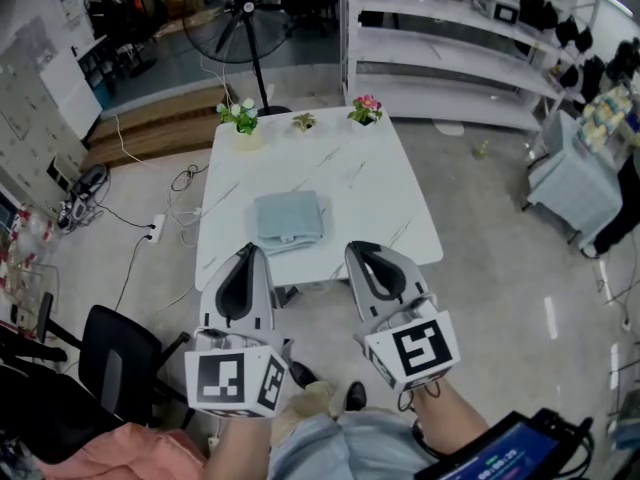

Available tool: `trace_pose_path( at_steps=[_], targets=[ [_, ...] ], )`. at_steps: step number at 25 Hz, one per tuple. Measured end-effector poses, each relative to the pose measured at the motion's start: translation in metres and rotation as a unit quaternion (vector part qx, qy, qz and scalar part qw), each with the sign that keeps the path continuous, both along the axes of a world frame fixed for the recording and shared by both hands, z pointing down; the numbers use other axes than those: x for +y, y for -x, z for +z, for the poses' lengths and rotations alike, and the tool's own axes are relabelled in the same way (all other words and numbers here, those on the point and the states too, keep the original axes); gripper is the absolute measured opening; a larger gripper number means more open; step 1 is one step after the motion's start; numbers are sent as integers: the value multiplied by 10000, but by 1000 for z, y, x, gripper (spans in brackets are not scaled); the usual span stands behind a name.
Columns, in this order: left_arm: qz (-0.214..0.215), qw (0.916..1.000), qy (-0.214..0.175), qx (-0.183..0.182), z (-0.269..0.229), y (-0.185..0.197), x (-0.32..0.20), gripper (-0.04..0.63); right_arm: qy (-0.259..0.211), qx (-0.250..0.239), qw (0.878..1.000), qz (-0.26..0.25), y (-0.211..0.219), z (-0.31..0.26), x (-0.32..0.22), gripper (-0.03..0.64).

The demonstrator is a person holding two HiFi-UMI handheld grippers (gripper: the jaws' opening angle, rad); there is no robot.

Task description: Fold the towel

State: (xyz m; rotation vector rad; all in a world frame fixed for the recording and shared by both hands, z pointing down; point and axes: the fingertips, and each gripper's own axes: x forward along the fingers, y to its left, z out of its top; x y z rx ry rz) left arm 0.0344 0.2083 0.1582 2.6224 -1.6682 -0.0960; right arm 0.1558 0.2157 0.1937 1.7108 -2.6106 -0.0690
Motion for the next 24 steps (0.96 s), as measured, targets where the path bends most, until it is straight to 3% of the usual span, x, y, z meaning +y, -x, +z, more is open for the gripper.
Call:
trace_pose_path(
  at_steps=[24],
  targets=[
    [-78, 10000, -31, -27, -4, 0, -7, 8, -152, -30, 9998, -102, 1, -8, -7, 17]
  ],
)
